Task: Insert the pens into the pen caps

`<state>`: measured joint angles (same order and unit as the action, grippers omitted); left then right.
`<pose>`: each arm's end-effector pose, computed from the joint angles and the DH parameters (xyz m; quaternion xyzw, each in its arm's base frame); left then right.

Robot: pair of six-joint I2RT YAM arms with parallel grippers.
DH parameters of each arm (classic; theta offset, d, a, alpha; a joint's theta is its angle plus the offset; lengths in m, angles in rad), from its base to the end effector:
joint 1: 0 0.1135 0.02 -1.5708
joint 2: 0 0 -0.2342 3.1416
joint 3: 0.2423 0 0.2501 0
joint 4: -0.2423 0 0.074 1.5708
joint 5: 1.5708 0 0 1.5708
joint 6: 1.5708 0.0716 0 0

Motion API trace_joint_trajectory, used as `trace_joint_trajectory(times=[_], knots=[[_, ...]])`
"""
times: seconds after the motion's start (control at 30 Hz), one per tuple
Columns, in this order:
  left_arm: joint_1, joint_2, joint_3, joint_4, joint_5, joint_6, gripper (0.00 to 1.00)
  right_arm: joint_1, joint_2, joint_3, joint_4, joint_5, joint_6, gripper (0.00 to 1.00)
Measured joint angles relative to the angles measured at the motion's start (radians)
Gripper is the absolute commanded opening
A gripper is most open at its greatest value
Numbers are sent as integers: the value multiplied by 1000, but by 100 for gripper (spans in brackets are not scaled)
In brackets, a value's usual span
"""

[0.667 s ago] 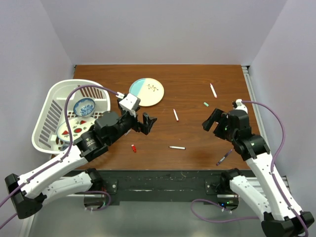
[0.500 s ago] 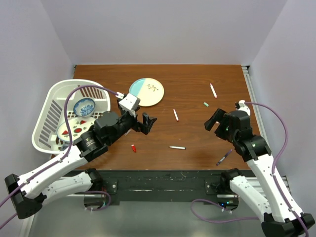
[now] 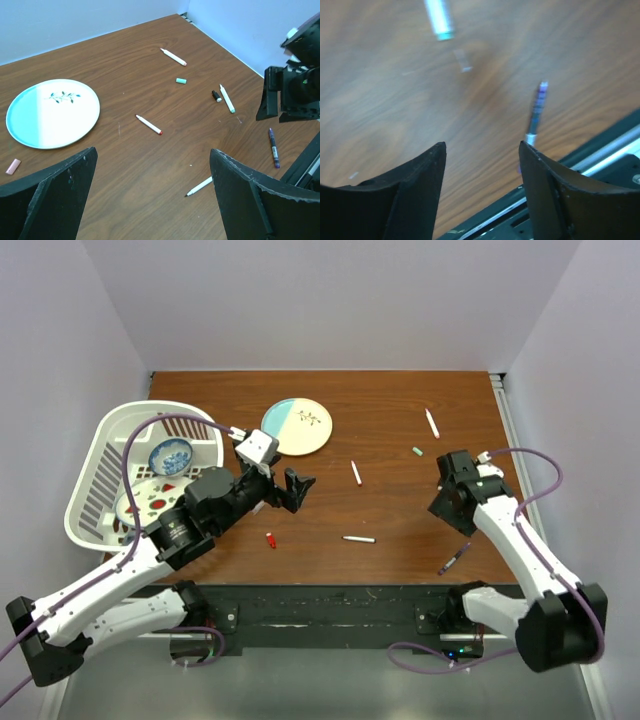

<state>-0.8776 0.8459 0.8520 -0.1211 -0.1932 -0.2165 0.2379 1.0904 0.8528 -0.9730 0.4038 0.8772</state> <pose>0.1706 -0.1839 0.3337 0.1805 0.7237 -0.2830 0.6030 0.2118 0.0224 0.1915 0.3370 0.9037 -0.0746 0.2533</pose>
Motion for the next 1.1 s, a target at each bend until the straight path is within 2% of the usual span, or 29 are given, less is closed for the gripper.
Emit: trace_joint_trajectory(times=[0.17,0.53,0.87,0.97,1.0,1.1], knots=[[0,-2,0,0,2,0,100,-157,59,-69,3,2,-5,60],[0,6,-8,0,10,-1,100,-229,150,-148,58,-26,85,55],[0,5,-13,0,14,-1,100,-259,148,-248,129,-75,154,53],[0,3,-13,0,14,-1,100,-261,145,-254,145,-86,163,43],[0,3,-13,0,15,-1,100,-261,145,-256,154,-90,163,32],[0,-3,-13,1,21,-1,99,-262,145,-262,203,-116,163,20]])
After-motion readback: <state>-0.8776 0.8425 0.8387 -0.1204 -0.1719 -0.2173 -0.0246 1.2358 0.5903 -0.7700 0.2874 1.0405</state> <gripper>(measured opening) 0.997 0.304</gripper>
